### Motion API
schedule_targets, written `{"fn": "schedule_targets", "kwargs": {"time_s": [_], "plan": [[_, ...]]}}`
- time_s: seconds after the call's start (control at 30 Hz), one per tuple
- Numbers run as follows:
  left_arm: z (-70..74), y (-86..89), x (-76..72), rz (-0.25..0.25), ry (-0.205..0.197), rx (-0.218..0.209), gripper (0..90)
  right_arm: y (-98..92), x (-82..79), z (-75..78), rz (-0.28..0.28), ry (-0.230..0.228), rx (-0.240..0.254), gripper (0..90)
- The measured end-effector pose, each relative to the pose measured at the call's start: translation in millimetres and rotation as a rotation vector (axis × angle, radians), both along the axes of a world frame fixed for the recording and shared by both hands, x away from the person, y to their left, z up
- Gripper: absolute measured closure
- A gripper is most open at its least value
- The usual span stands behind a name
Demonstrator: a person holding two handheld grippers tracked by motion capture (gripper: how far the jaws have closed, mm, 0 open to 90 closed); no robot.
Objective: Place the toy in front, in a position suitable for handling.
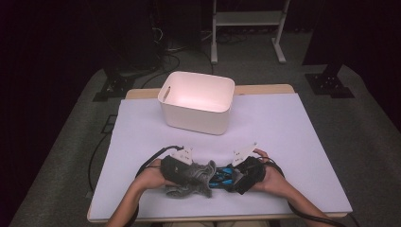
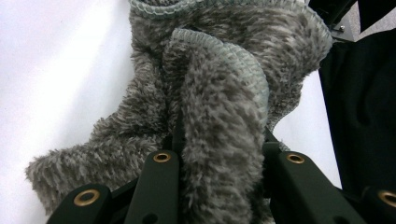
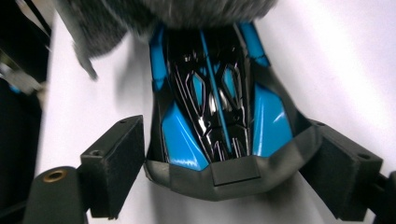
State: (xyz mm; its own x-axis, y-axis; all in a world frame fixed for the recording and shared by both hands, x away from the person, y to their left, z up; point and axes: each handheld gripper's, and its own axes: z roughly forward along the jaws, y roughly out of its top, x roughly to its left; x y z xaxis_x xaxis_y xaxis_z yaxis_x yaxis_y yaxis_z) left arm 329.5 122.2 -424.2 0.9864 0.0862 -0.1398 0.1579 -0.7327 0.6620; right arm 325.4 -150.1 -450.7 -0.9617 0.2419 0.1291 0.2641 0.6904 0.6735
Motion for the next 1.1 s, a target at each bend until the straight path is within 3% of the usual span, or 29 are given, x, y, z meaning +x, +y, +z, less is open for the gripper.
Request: {"fn": "schedule_targets", "kwargs": {"time_s": [0.2, 0.47, 0.53, 0.63, 0.9, 1.1], "plan": [[1.1, -3.1, 0.9, -0.008, 0.002, 0.013, 70.3, -6.6, 13.8, 13.9, -0.041, 0.068, 0.112, 20.3], [3.4, -3.7, 1.3, -0.011, 0.002, 0.025, 70.3, -4.6, 23.1, 2.1, -0.059, 0.155, 0.109, 24.0], [6.4, -3.8, 4.0, 0.011, 0.010, 0.019, 70.4, -4.4, 24.5, 0.8, -0.075, 0.175, 0.097, 24.7], [11.8, -5.4, 9.2, 0.030, 0.015, 0.014, 70.3, -5.5, 28.6, -5.3, -0.102, 0.248, 0.121, 26.0], [22.8, -13.0, 20.5, 0.031, 0.015, 0.040, 70.2, -4.8, 23.4, -2.4, -0.100, 0.220, 0.109, 30.3], [21.3, -11.0, 24.8, 0.034, 0.062, 0.030, 66.6, -2.2, 9.2, 5.3, -0.073, 0.086, 0.087, 30.5]]}}
